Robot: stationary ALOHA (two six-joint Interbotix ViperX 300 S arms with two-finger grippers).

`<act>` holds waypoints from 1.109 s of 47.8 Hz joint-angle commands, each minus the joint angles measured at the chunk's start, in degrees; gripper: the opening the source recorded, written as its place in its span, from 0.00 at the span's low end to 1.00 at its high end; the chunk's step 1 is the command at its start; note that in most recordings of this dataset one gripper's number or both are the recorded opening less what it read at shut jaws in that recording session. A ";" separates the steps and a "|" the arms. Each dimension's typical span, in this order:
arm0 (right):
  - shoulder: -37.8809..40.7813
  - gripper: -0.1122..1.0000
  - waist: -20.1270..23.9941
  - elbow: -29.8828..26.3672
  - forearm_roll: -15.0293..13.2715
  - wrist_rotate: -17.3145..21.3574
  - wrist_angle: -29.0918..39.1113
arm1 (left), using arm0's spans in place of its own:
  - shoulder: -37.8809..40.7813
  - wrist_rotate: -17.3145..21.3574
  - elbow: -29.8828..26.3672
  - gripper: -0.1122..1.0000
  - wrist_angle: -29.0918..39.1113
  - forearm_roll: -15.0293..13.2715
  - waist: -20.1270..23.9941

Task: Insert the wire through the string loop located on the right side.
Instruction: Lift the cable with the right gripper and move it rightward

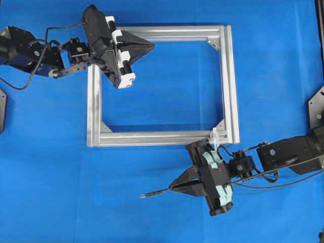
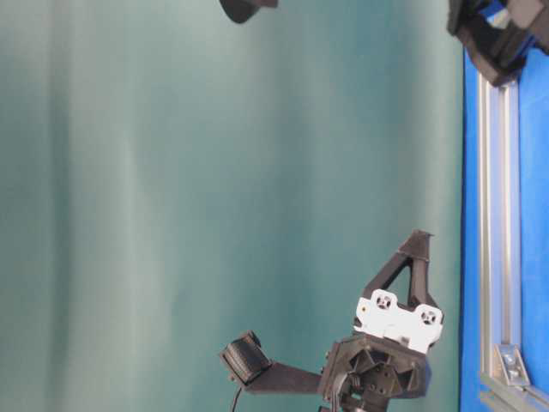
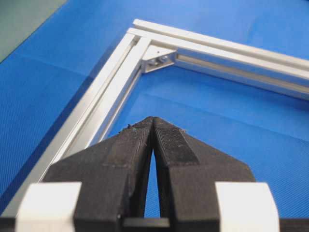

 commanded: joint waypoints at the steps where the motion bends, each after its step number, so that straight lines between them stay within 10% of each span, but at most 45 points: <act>1: -1.67 0.07 0.26 -0.44 0.00 0.09 -0.18 | -1.67 0.00 -1.05 0.10 -0.26 0.09 0.09; 53: -3.96 0.07 0.79 2.81 0.35 0.53 0.79 | -1.67 0.00 -0.88 0.10 -0.26 0.09 0.09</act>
